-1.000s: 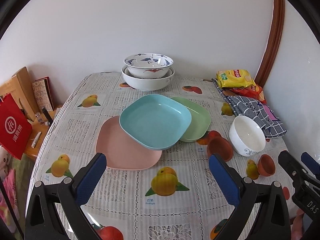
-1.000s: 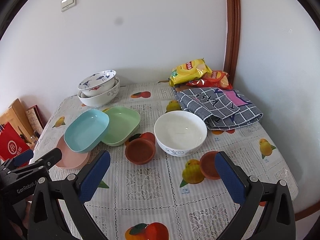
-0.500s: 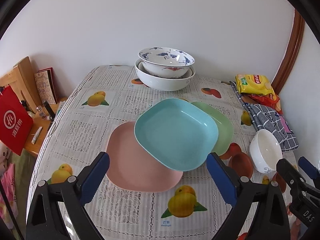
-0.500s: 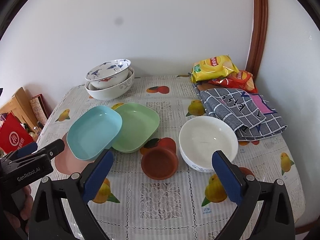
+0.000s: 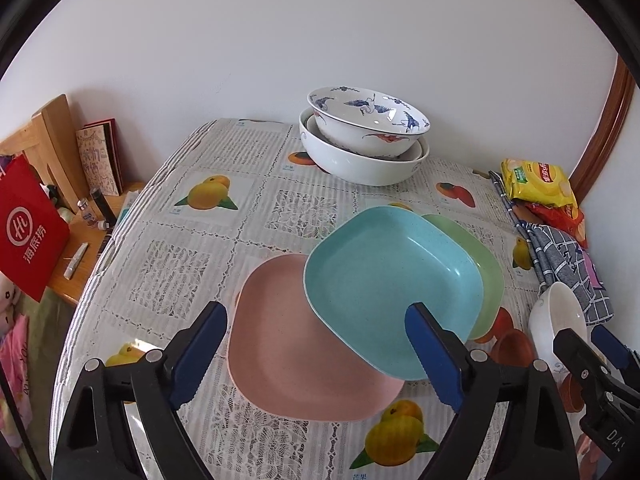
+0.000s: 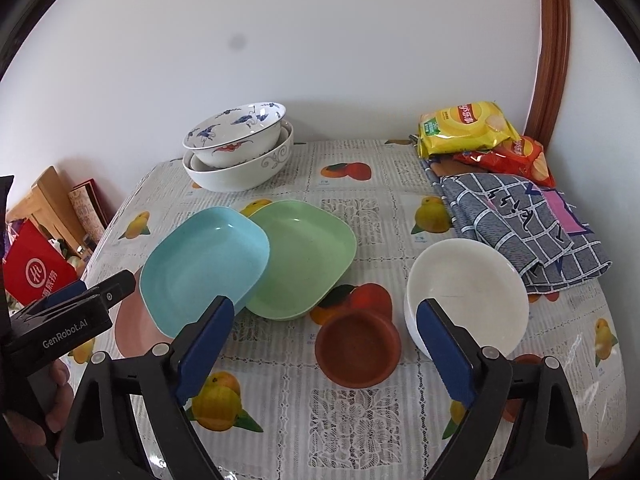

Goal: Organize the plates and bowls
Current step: 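Move both grippers toward the light-blue plate resting on the pink plate, then close both grippers on the rim of the light-blue plate, then lift the light-blue plate off the pink plate with both grippers, then lower the light-blue plate onto the tablecloth and open both grippers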

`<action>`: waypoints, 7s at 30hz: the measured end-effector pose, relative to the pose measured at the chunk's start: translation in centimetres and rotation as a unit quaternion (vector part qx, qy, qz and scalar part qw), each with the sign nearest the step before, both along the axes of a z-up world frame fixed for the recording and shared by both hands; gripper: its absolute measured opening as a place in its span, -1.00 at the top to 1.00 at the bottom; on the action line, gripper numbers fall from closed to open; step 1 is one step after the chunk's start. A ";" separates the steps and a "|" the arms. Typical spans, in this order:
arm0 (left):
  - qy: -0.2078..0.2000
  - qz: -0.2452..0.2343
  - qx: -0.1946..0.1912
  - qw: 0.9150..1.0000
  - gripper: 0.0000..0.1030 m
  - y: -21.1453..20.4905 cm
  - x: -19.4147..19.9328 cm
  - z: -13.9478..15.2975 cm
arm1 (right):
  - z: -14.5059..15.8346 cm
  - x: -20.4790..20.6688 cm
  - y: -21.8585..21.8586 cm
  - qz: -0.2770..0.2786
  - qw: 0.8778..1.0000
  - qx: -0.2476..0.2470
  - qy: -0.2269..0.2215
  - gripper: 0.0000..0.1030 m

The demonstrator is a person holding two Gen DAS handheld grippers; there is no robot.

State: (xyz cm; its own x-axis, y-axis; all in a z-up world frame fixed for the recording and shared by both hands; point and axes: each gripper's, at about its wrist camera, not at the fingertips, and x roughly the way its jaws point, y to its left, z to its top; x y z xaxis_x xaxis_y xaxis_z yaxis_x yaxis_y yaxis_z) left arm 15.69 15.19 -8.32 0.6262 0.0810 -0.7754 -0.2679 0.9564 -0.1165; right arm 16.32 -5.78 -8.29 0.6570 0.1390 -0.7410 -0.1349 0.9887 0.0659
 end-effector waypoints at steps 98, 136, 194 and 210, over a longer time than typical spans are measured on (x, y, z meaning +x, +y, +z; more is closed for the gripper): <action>-0.012 -0.060 -0.043 0.997 0.61 -2.5 1.9 0.5 | -0.1 1.0 2.4 0.001 1.000 0.013 0.011 0.73; -0.011 -0.034 -0.055 0.998 0.61 0.7 -1.9 -0.3 | -0.1 -1.3 5.8 0.019 1.000 0.001 0.005 0.76; 0.052 0.032 -0.058 0.996 0.61 6.7 -0.9 -5.7 | -5.8 2.3 13.0 0.087 0.994 -0.026 0.058 0.76; 0.075 0.034 -0.054 0.995 0.61 6.7 1.1 -7.4 | -7.3 5.1 13.8 0.101 0.992 -0.032 0.064 0.75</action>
